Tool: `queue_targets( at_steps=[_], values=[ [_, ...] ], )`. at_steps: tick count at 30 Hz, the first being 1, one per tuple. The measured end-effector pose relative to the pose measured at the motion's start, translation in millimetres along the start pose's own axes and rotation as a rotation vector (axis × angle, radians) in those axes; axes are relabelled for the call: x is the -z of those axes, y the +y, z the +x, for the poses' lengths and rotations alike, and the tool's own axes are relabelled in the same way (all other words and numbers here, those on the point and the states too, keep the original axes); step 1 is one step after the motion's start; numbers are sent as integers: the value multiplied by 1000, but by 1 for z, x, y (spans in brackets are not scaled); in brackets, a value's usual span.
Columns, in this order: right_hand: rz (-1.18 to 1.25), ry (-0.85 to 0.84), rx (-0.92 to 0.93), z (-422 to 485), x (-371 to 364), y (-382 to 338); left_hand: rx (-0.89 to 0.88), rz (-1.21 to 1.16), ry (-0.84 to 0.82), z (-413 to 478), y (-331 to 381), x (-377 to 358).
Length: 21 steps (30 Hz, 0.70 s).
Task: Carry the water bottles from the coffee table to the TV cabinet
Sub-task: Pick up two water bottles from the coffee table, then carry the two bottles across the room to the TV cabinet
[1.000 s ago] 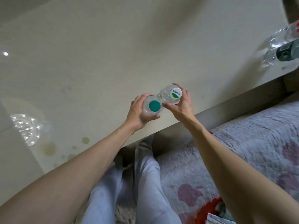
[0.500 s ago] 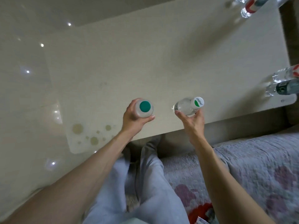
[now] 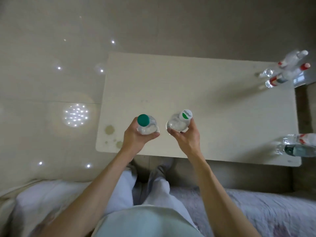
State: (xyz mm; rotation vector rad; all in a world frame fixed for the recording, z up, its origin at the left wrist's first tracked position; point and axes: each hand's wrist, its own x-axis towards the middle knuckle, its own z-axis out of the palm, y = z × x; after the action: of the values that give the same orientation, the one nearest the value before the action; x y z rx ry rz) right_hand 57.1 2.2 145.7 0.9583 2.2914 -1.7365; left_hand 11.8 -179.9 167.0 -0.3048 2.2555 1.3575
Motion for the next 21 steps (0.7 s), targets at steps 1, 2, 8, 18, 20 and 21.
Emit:
queue_targets(
  at_steps=[1,2,8,18,20,21],
  values=[
    [-8,-1,-9,0,0,0,16,12,4,-3,-3,2],
    [-23,-11,-12,-2,-3,-3,29,17,16,-6,-5,9],
    [-179,-148,52,-23,-86,-57,128,-91,168,-19,-47,94],
    [-340,-257,78,-71,-247,-126,106,-189,192,-9,-104,255],
    [-340,-264,89,-78,-270,-138,76,-199,221,-7,-109,287],
    [-332,-264,90,-80,-279,-144,63,-199,236,-5,-111,302]
  ],
)
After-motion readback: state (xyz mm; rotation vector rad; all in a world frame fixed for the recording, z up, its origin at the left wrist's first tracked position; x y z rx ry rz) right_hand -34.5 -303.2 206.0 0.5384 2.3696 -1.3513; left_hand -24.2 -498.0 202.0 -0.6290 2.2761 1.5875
